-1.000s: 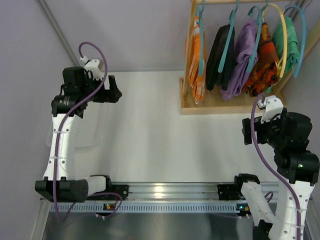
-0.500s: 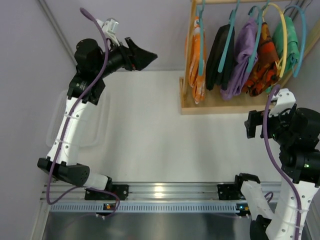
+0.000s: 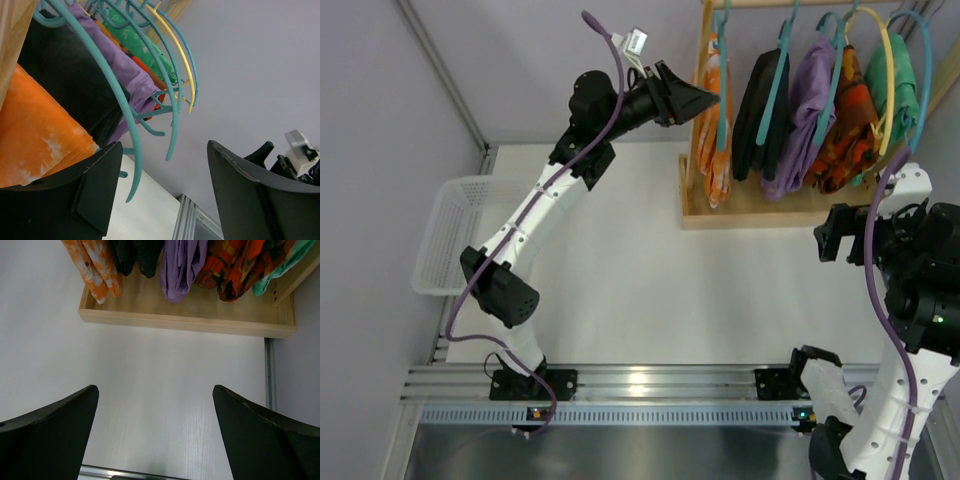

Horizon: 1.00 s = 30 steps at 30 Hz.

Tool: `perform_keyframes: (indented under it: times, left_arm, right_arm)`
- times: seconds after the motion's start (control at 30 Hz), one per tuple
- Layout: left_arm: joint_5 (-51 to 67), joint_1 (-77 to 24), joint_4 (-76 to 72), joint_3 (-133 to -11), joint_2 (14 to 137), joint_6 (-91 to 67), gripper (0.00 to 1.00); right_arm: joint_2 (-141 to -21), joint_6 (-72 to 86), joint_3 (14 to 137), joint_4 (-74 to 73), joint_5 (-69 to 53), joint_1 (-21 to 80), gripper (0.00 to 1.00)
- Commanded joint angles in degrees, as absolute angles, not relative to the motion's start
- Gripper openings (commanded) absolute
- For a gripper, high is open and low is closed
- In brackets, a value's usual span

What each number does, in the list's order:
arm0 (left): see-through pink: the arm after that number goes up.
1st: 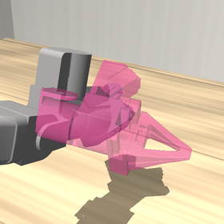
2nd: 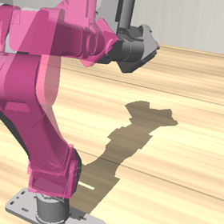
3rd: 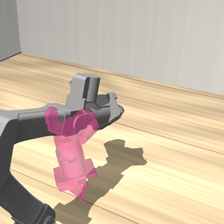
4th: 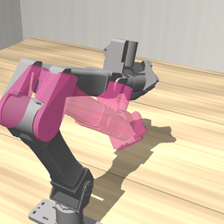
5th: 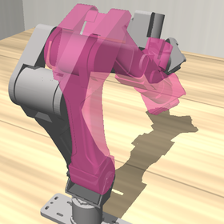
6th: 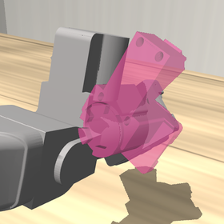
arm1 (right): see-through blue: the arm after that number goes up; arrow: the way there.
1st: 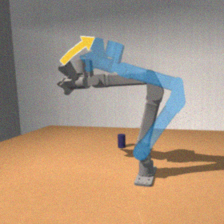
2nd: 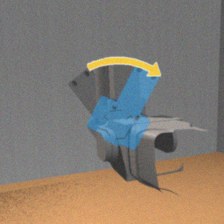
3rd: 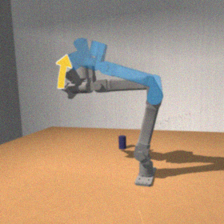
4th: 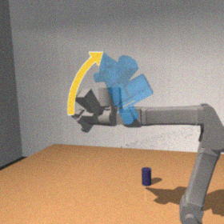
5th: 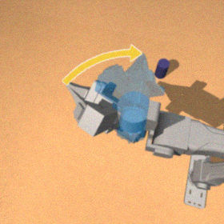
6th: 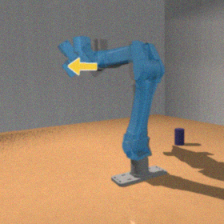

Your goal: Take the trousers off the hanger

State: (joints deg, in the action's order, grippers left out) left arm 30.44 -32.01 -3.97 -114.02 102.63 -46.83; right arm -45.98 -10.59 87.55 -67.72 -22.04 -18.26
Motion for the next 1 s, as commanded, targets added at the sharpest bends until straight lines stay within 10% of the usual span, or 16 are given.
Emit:
perform_keyframes:
  times: [0.0,0.43,0.97]
  left_arm:
    - [28.30,-32.78,-10.28,-119.08,105.02,-49.04,0.73]
    - [28.30,-35.60,-14.94,-124.28,114.34,-51.59,0.67]
    - [29.01,-35.60,-25.49,-130.24,119.62,-54.68,0.04]
  right_arm:
    - [-46.32,-9.40,90.35,-67.50,-24.96,-19.51,0.99]
    - [-46.05,-8.88,92.90,-67.32,-27.69,-22.94,0.99]
    - [-44.12,-10.19,91.23,-66.27,-27.51,-22.94,0.99]
